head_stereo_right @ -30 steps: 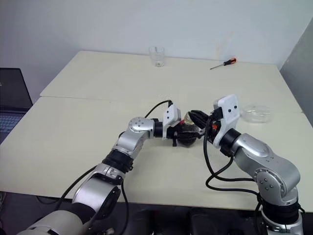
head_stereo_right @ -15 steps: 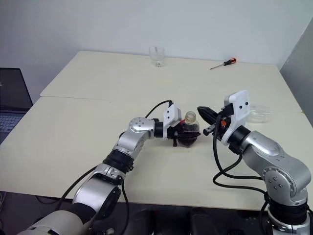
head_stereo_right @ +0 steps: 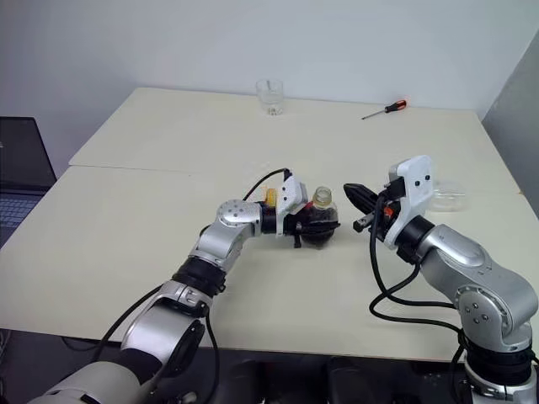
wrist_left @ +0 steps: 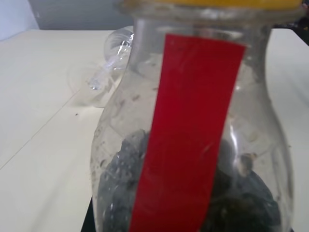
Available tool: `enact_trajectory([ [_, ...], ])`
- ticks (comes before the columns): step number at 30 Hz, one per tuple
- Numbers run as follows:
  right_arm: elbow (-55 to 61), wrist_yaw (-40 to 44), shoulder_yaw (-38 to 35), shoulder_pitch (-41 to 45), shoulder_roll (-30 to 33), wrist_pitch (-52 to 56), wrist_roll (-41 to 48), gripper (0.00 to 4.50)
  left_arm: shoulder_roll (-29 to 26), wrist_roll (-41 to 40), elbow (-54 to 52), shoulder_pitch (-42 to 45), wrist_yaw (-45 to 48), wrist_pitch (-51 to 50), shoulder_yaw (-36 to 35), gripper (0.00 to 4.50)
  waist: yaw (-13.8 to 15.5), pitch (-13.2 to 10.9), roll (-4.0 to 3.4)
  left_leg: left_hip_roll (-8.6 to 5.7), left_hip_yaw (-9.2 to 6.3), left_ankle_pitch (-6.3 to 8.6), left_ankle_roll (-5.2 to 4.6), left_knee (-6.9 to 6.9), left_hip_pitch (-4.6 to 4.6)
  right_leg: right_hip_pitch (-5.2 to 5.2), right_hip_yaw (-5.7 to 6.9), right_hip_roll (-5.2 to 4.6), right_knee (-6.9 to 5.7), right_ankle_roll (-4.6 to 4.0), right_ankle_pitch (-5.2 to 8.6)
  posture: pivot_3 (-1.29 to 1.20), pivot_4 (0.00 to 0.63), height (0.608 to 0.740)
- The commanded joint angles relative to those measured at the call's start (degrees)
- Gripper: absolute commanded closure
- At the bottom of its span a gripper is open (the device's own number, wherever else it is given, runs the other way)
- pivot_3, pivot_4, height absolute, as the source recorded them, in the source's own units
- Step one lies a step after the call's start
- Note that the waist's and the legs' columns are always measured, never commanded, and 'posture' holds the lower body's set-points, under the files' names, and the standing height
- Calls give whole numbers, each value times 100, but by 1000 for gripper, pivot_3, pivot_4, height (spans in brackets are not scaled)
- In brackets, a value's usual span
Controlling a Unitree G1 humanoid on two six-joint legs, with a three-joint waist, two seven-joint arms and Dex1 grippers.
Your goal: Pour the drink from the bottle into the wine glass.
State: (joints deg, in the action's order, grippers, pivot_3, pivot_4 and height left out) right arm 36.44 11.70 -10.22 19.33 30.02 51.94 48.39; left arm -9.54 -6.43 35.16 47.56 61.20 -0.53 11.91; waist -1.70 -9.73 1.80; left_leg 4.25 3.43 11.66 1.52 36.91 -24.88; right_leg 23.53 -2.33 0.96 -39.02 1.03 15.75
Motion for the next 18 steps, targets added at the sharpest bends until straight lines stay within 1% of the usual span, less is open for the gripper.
enact_trajectory([
  [1, 110, 0, -229, 93, 81, -113, 17, 4500, -100, -99, 68, 252, -153, 171, -273, 3255, 0, 0, 0, 0, 0, 0, 0, 0, 0, 0, 0, 0, 0, 0, 0, 0, 150, 740],
  [9, 159, -63, -435, 324, 253, 84, 317, 4500, -365, -65, 862, 678, -514, 413, -666, 3255, 3, -1, 1, 0, 2, 0, 0, 0, 0, 0, 3, 0, 1, 0, 0, 0, 150, 740],
  [13, 218, 97, -289, 426, 395, 257, 584, 4500, -525, -54, 1265, 879, -890, 510, -923, 3255, -2, -1, 1, 0, 3, 0, 0, -1, -1, 0, 3, 0, 2, 0, 0, 0, 150, 740],
  [18, 125, 195, -61, 606, 397, 255, 619, 4500, -797, 24, 1700, 1056, -1465, 686, -1177, 3255, -9, -1, 2, 3, 2, 0, 0, -2, 0, 2, 3, 0, 1, 0, 0, 0, 150, 740],
])
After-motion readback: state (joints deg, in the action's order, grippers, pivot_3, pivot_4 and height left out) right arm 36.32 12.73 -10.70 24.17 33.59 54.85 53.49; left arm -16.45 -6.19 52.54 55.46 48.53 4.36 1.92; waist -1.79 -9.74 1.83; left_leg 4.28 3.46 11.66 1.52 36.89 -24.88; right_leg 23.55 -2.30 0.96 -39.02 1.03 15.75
